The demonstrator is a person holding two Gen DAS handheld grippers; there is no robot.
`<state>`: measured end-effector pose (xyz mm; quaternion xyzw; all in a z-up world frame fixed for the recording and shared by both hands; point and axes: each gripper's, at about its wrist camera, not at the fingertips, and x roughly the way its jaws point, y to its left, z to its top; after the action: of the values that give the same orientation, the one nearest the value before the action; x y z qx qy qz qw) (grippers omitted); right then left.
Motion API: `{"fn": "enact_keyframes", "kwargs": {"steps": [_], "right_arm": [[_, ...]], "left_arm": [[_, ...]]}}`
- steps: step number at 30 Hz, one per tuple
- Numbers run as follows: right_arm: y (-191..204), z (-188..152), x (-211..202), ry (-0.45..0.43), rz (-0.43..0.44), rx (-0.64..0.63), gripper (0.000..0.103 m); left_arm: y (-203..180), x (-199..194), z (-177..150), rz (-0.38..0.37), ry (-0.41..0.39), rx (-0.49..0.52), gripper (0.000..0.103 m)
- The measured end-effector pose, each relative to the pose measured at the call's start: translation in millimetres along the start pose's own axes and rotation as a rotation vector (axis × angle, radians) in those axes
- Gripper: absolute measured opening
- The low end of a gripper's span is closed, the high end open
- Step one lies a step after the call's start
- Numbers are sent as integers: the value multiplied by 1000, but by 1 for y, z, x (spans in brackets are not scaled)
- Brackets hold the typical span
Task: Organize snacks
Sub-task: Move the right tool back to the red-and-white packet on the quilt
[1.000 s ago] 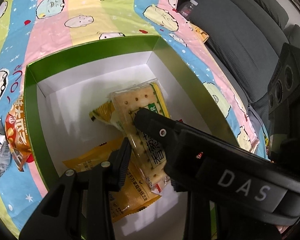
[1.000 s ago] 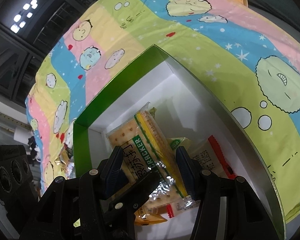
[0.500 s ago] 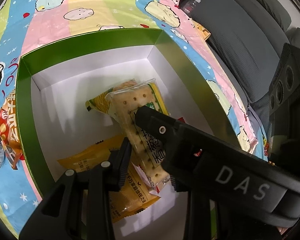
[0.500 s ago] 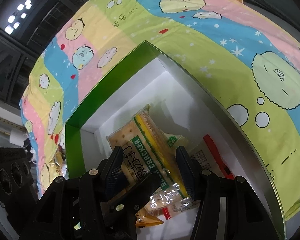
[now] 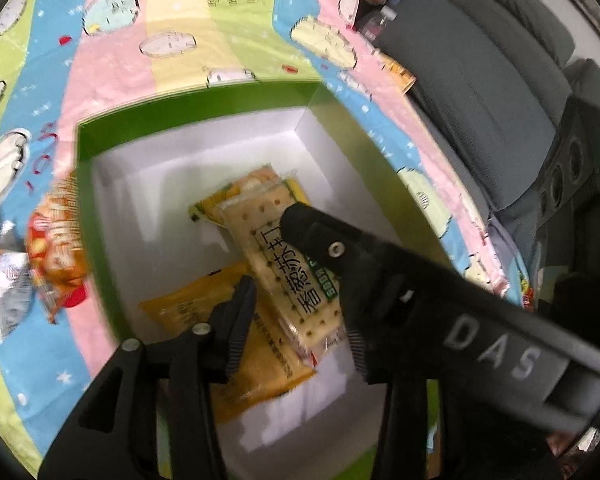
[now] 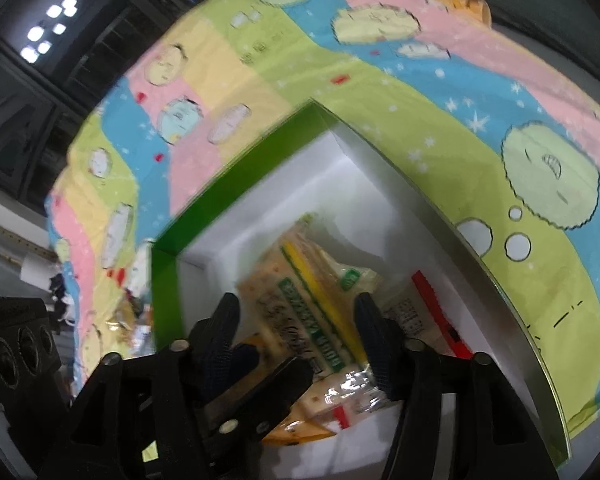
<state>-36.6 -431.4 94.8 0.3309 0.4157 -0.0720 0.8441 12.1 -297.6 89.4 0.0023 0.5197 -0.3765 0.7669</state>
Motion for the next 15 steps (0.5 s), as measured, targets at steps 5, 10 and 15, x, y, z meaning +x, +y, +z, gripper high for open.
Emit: {"fn": "enact_keyframes", "kwargs": {"steps": [5,10,15], "right_arm": [[20,-11,-31,-73,49,-70,75],[47,-24,-46,-90,79,-125,83],[85,-39,-47,-52,100,-199,85]], "left_arm": [[25,-66,-13,23,-118,-28,75],[74,-130,-40,104,-214,-118,87],[128,-182,-79,236,-316,-249,96]]}}
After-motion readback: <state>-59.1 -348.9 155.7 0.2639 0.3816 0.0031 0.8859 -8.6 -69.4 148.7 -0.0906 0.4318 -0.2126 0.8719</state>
